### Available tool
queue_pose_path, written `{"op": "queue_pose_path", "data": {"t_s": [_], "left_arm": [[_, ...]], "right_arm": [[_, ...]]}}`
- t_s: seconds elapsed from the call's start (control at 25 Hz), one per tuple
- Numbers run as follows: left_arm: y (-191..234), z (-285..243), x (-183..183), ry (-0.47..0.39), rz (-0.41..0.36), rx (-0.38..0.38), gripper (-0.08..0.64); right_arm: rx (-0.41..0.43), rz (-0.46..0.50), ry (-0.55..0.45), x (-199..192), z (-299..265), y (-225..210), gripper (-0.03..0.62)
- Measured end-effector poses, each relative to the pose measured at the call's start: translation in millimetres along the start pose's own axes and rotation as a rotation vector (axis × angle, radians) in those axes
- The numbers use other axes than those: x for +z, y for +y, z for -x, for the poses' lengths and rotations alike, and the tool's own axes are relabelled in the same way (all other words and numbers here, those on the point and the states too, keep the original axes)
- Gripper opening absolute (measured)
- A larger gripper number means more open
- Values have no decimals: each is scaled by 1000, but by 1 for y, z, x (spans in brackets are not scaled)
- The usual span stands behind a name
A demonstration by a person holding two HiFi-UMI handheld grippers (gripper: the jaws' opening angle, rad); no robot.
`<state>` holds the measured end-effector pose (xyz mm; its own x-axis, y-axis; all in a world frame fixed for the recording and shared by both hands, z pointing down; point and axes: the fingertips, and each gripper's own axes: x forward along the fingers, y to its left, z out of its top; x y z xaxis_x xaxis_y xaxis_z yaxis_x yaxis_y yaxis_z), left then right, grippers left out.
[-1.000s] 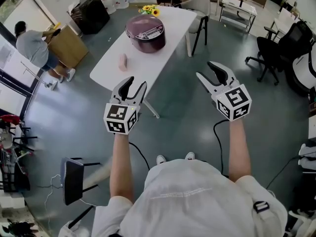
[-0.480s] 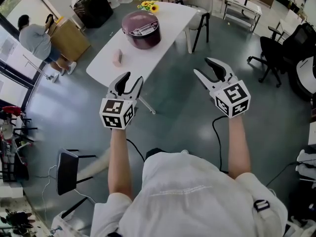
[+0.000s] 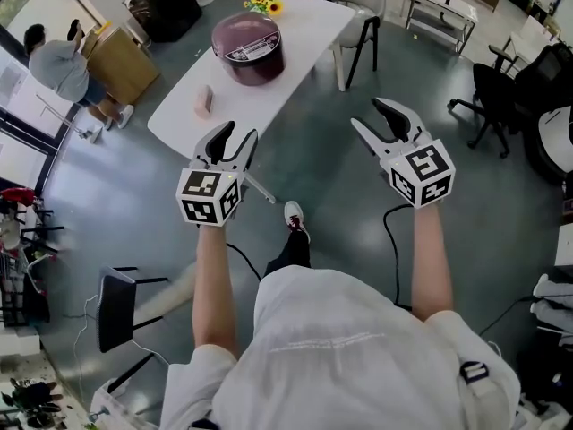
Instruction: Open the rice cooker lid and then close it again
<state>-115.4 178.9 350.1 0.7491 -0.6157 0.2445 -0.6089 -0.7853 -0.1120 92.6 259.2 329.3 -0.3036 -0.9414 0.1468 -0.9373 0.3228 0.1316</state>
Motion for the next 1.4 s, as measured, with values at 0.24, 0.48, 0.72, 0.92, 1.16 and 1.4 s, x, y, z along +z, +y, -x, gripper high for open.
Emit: {"op": "queue_pose_path", "data": {"t_s": [0.24, 0.48, 0.72, 0.92, 1.16, 1.4], "left_arm": [[28, -48, -11, 6, 6, 1, 209], [71, -122, -9, -3, 36, -23, 209], [121, -194, 0, 3, 32, -45, 209], [159, -236, 2, 4, 54, -42, 209], [193, -260, -1, 16, 77, -33, 209], [213, -267, -10, 42, 94, -8, 209]], "right_arm": [[-4, 11, 32, -15, -38, -29, 230], [-4, 27, 63, -14, -102, -73, 233], [19, 45, 79, -2, -178, -111, 236], [47, 34, 83, 3, -237, -134, 238], [84, 23, 78, 8, -291, -139, 238], [125, 16, 95, 0, -319, -139, 238]]}}
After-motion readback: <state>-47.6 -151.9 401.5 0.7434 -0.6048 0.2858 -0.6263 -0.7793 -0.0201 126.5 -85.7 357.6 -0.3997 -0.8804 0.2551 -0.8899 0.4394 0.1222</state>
